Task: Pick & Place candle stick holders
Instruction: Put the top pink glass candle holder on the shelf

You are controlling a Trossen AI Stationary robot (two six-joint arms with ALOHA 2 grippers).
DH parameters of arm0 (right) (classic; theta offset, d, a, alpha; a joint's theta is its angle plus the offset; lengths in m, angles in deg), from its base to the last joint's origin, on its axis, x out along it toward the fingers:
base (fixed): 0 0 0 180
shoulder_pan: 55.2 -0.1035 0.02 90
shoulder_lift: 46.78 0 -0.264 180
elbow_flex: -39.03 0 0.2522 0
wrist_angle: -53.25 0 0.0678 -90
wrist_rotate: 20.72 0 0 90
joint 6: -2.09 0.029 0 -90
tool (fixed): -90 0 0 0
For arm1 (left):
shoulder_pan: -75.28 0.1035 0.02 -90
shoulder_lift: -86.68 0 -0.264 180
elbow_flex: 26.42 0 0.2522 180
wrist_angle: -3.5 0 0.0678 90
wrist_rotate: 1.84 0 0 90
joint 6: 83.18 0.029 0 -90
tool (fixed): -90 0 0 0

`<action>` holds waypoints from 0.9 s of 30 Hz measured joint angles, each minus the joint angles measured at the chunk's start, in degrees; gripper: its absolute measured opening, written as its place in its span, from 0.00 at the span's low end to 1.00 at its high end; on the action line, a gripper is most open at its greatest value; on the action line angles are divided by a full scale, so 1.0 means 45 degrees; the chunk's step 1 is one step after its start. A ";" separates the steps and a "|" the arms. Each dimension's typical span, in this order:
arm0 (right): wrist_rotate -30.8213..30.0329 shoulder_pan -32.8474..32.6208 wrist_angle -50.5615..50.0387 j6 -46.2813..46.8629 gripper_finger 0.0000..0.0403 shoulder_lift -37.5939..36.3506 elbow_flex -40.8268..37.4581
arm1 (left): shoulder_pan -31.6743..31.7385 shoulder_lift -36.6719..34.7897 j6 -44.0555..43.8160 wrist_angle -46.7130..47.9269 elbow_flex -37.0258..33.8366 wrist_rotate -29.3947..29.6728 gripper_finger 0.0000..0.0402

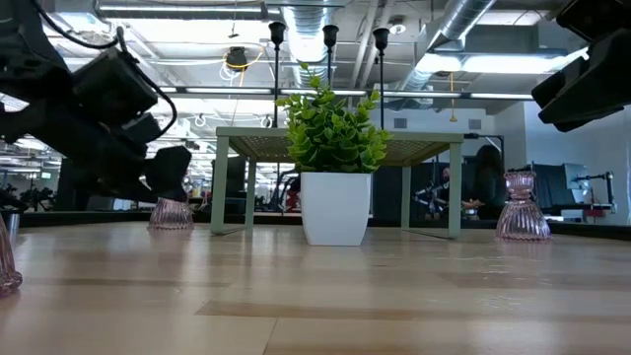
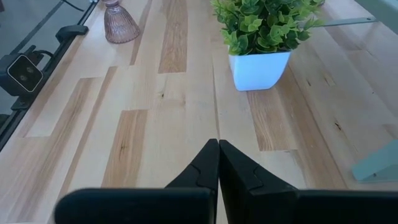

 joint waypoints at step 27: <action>0.0000 0.0000 -0.0049 0.0034 0.00 0.0000 0.0000 | 0.1060 0.2985 0.1784 -0.4628 0.0005 -0.0797 0.60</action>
